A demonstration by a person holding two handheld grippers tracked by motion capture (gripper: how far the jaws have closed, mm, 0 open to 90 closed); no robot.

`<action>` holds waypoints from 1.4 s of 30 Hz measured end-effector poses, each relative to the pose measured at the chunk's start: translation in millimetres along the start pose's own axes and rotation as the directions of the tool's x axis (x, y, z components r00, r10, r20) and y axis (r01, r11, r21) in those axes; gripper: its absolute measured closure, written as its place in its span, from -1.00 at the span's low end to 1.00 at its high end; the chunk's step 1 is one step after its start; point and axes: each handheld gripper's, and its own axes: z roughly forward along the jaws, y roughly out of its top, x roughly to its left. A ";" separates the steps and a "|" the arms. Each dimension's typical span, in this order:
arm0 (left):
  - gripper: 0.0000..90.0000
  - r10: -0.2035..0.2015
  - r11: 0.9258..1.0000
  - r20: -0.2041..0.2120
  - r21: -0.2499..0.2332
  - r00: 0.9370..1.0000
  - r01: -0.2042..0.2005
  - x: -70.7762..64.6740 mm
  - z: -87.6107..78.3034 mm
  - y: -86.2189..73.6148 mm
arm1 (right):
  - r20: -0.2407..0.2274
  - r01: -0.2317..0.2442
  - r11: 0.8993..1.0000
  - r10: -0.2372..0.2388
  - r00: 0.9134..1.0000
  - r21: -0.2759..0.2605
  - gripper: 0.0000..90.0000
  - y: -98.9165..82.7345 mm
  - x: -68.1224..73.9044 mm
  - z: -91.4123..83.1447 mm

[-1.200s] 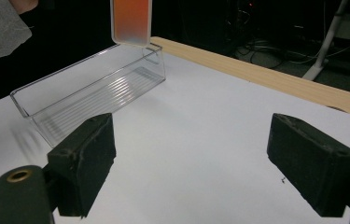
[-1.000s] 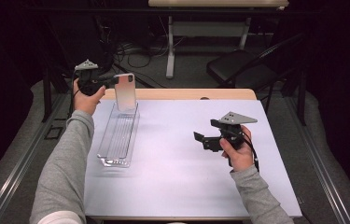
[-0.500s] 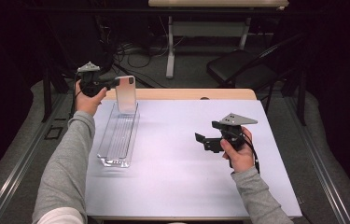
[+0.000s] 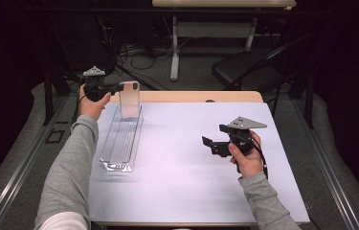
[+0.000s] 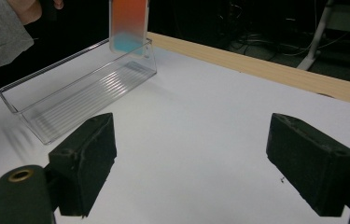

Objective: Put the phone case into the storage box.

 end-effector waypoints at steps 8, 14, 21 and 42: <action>0.82 -0.011 1.000 0.004 0.003 1.000 0.011 0.5 5.0 -9.9 | 0.003 -0.004 1.000 0.004 1.000 0.000 -0.65 -0.9 -1.2 -0.5; 0.82 -0.015 1.000 0.006 0.007 1.000 0.015 1.3 7.7 -16.7 | 0.003 0.001 1.000 -0.001 1.000 0.000 -0.65 -1.2 -1.5 -0.4; 0.82 -0.026 1.000 0.008 0.016 1.000 0.026 4.1 11.5 -26.7 | 0.004 0.003 1.000 -0.003 1.000 0.007 -0.65 -2.2 -2.0 0.1; 0.78 0.006 1.000 -0.014 0.020 1.000 -0.005 7.3 19.3 -30.7 | 0.000 0.000 1.000 0.000 1.000 0.014 -0.64 -3.0 -1.0 2.3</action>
